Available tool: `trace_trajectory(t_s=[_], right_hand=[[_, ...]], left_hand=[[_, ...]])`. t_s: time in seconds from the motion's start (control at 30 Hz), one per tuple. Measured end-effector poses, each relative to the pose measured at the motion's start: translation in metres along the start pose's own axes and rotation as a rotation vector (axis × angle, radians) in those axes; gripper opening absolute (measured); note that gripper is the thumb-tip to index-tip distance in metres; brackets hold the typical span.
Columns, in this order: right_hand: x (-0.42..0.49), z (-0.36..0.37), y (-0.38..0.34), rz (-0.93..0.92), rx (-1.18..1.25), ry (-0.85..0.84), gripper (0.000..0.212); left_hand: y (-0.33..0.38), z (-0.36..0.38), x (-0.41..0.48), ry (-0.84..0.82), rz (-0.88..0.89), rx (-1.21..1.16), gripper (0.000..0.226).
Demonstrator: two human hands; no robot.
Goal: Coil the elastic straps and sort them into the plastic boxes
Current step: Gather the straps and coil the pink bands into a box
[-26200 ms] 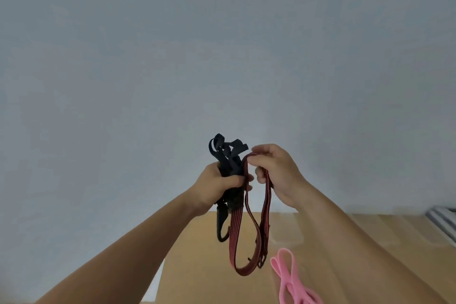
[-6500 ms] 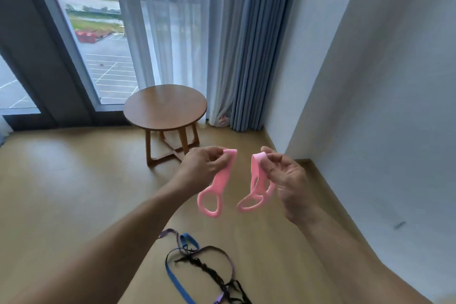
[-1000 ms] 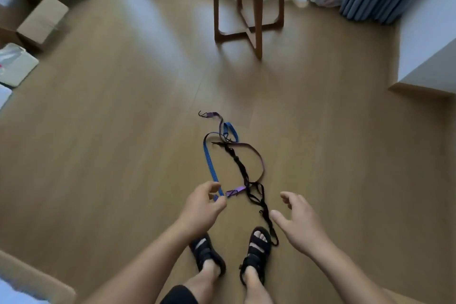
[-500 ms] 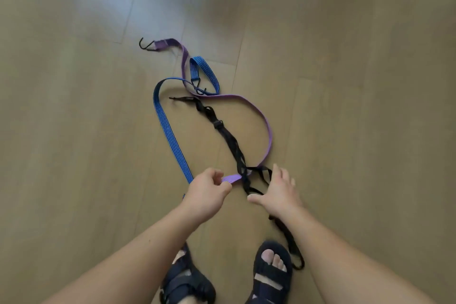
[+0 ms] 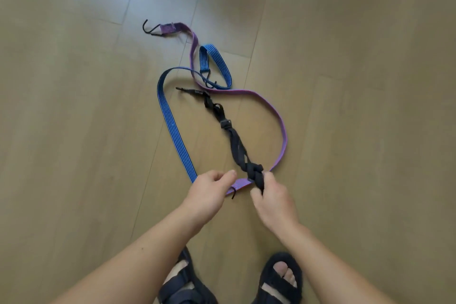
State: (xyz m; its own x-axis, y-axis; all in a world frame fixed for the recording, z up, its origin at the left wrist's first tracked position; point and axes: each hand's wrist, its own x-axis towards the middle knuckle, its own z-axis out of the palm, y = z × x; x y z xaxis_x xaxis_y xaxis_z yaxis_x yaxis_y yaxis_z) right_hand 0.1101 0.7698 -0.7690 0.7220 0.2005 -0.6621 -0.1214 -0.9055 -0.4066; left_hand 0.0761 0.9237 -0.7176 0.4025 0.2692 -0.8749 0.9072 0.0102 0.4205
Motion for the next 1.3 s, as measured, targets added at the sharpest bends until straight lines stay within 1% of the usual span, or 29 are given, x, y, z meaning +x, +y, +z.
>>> trace_trajectory(t_s=[0.07, 0.13, 0.17, 0.23, 0.3, 0.37, 0.4, 0.43, 0.47, 0.53, 0.57, 0.67, 0.77, 0.83, 0.87, 0.9, 0.93, 0.97, 1.0, 1.07, 1.13, 1.17, 1.2, 1.23, 1.3], right_hand=[[-0.025, -0.024, -0.027, -0.172, 0.037, 0.005, 0.022], [-0.048, -0.041, -0.051, -0.325, 0.078, -0.042, 0.027], [-0.057, -0.047, -0.061, -0.389, 0.101, -0.071, 0.028], [-0.067, -0.054, -0.077, -0.489, 0.174, -0.105, 0.026], [-0.066, -0.059, -0.089, -0.517, 0.312, -0.11, 0.024], [-0.051, -0.059, -0.093, -0.482, 0.447, -0.005, 0.032], [-0.038, -0.058, -0.091, -0.439, 0.448, 0.057, 0.033], [-0.02, -0.056, -0.087, -0.385, 0.389, 0.104, 0.032], [0.001, -0.053, -0.083, -0.322, 0.271, 0.124, 0.035], [0.046, -0.046, -0.073, -0.172, 0.025, 0.099, 0.052], [0.068, -0.043, -0.07, -0.113, -0.054, 0.09, 0.059], [0.126, -0.036, -0.067, -0.056, -0.148, 0.12, 0.072], [0.169, -0.027, -0.064, -0.028, -0.236, 0.179, 0.083], [0.185, -0.02, -0.063, 0.039, -0.306, 0.18, 0.086], [0.188, -0.014, -0.063, 0.065, -0.37, 0.173, 0.083], [0.189, -0.008, -0.065, 0.077, -0.431, 0.161, 0.074], [0.187, -0.001, -0.07, 0.068, -0.454, 0.143, 0.058], [0.183, 0.007, -0.076, 0.042, -0.435, 0.119, 0.04], [0.175, 0.015, -0.083, 0.002, -0.385, 0.093, 0.029], [0.155, 0.034, -0.101, -0.074, -0.195, 0.074, 0.019], [0.135, 0.05, -0.125, -0.099, 0.089, 0.032, 0.014], [0.128, 0.059, -0.136, -0.109, 0.186, 0.001, 0.012], [0.123, 0.069, -0.146, -0.131, 0.211, -0.028, 0.014], [0.12, 0.078, -0.155, -0.166, 0.167, -0.055, 0.019], [0.122, 0.097, -0.167, -0.238, -0.042, -0.095, 0.037]], left_hand=[[0.019, -0.008, -0.012, -0.1, -0.072, -0.2, 0.042], [0.037, -0.018, -0.024, -0.178, -0.086, -0.371, 0.033], [0.045, -0.025, -0.03, -0.168, -0.059, -0.426, 0.025], [0.06, -0.041, -0.041, -0.082, 0.023, -0.548, 0.011], [0.072, -0.06, -0.05, -0.017, 0.132, -0.677, 0.008], [0.083, -0.081, -0.057, 0.041, 0.258, -0.726, 0.01], [0.087, -0.091, -0.058, 0.078, 0.316, -0.726, 0.01], [0.09, -0.103, -0.058, 0.118, 0.361, -0.737, 0.01], [0.091, -0.115, -0.057, 0.161, 0.393, -0.766, 0.01], [0.09, -0.137, -0.048, 0.272, 0.434, -0.809, 0.012], [0.086, -0.145, -0.041, 0.335, 0.454, -0.799, 0.013], [0.067, -0.156, -0.015, 0.482, 0.49, -0.713, 0.015], [0.04, -0.151, 0.01, 0.531, 0.5, -0.639, 0.013], [0.021, -0.145, 0.024, 0.55, 0.474, -0.588, 0.011], [0.013, -0.144, 0.029, 0.556, 0.448, -0.574, 0.01], [0.005, -0.143, 0.034, 0.562, 0.417, -0.568, 0.01], [-0.002, -0.142, 0.036, 0.565, 0.384, -0.565, 0.009], [-0.007, -0.143, 0.038, 0.568, 0.355, -0.567, 0.009], [-0.011, -0.144, 0.038, 0.572, 0.33, -0.568, 0.009], [-0.017, -0.149, 0.037, 0.59, 0.293, -0.532, 0.011], [-0.02, -0.154, 0.035, 0.591, 0.261, -0.478, 0.019], [-0.021, -0.157, 0.034, 0.579, 0.242, -0.474, 0.022], [-0.021, -0.16, 0.034, 0.557, 0.223, -0.482, 0.025], [-0.021, -0.161, 0.035, 0.528, 0.209, -0.489, 0.026], [-0.023, -0.164, 0.04, 0.472, 0.206, -0.474, 0.024]])
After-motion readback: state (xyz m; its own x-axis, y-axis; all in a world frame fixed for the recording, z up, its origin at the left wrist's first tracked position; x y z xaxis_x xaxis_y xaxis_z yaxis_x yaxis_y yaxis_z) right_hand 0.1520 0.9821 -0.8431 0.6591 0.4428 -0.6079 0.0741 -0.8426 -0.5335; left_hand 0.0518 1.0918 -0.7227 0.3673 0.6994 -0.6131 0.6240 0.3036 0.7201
